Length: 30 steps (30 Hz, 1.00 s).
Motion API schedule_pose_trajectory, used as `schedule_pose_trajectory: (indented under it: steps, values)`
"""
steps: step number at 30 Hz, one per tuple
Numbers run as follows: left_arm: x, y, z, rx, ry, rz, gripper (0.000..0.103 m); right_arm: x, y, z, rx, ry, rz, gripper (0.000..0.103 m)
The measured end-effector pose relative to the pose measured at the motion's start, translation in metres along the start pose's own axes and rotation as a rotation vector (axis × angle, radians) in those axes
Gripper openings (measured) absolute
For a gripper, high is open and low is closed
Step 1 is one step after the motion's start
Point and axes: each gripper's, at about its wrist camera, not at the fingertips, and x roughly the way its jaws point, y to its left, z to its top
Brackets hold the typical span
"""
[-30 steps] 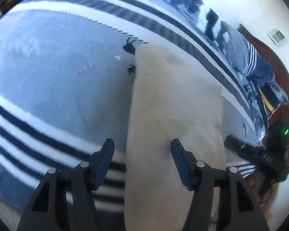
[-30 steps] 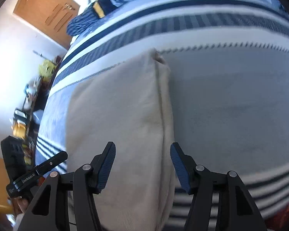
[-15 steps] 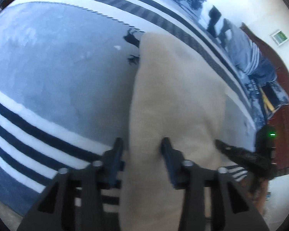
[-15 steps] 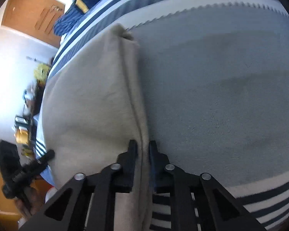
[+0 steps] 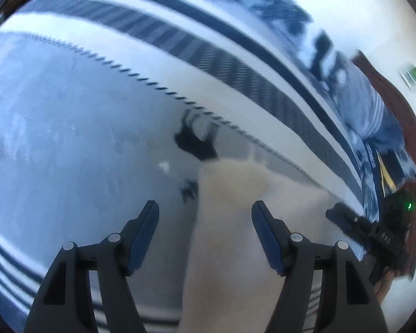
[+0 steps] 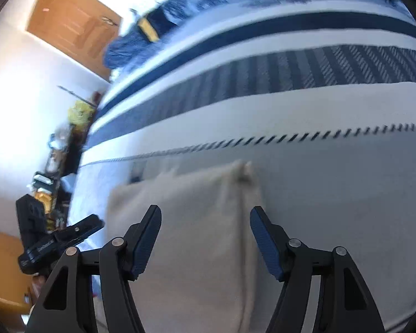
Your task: Fold small clothes
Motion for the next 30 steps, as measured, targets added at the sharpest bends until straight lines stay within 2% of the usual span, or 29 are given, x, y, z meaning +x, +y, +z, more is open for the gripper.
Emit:
schedule_pose_trajectory:
  steps: [2, 4, 5, 6, 7, 8, 11, 13, 14, 17, 18, 19, 20, 21, 25, 29, 30]
  values:
    - [0.011, 0.006, 0.008, -0.044, 0.012, -0.028, 0.068, 0.017, -0.008, 0.011, 0.027, 0.012, -0.001, 0.047]
    - [0.016, 0.006, 0.011, -0.045, 0.003, -0.052, 0.062, 0.027, -0.014, 0.013, 0.049, 0.008, 0.067, 0.018]
    - [0.015, 0.003, 0.011, -0.029, -0.014, -0.055, 0.045, 0.028, -0.016, 0.011, 0.046, -0.007, 0.089, 0.011]
    - [0.016, -0.002, 0.013, -0.018, -0.016, -0.069, 0.032, 0.026, -0.021, 0.009, 0.042, -0.022, 0.074, 0.009]
    - [0.013, -0.007, 0.013, 0.002, -0.026, -0.07, 0.026, 0.025, -0.024, 0.01, 0.054, -0.033, 0.076, 0.007]
    - [0.009, -0.014, 0.011, 0.044, -0.058, -0.05, 0.022, 0.021, -0.027, 0.008, 0.079, -0.056, 0.107, 0.007]
    - [0.012, -0.021, 0.009, 0.079, -0.076, 0.006, 0.023, 0.013, -0.018, 0.015, 0.033, -0.078, 0.052, 0.006]
    - [0.015, -0.018, 0.007, 0.063, -0.083, 0.022, 0.028, 0.027, -0.017, 0.014, 0.02, -0.033, -0.026, 0.006]
    - [0.012, -0.016, 0.006, 0.057, -0.089, 0.03, 0.035, 0.034, -0.017, 0.013, 0.015, -0.02, -0.043, 0.007]
    - [-0.01, -0.018, -0.012, 0.091, -0.131, 0.052, 0.041, 0.02, -0.013, 0.006, 0.049, -0.016, -0.032, 0.016]
    - [-0.018, -0.019, -0.022, 0.115, -0.14, 0.06, 0.042, 0.008, -0.008, 0.002, 0.038, -0.025, -0.013, 0.033]
    - [-0.027, -0.017, -0.036, 0.14, -0.145, 0.065, 0.045, -0.004, -0.004, -0.005, 0.029, -0.031, -0.006, 0.059]
    - [-0.035, -0.014, -0.052, 0.159, -0.143, 0.067, 0.05, -0.017, -0.002, -0.017, 0.033, -0.039, -0.012, 0.071]
    - [-0.042, -0.01, -0.07, 0.162, -0.138, 0.064, 0.052, -0.029, -0.003, -0.03, 0.044, -0.052, -0.007, 0.078]
    - [-0.051, 0.011, -0.133, 0.144, -0.074, 0.062, 0.053, -0.043, -0.014, -0.095, 0.117, -0.01, 0.055, 0.076]
    - [-0.047, 0.038, -0.177, 0.022, -0.001, -0.015, 0.053, -0.036, -0.021, -0.146, 0.155, 0.065, 0.04, 0.067]
    - [-0.046, 0.042, -0.184, -0.004, 0.007, -0.029, 0.053, -0.036, -0.02, -0.157, 0.147, 0.072, 0.0, 0.066]
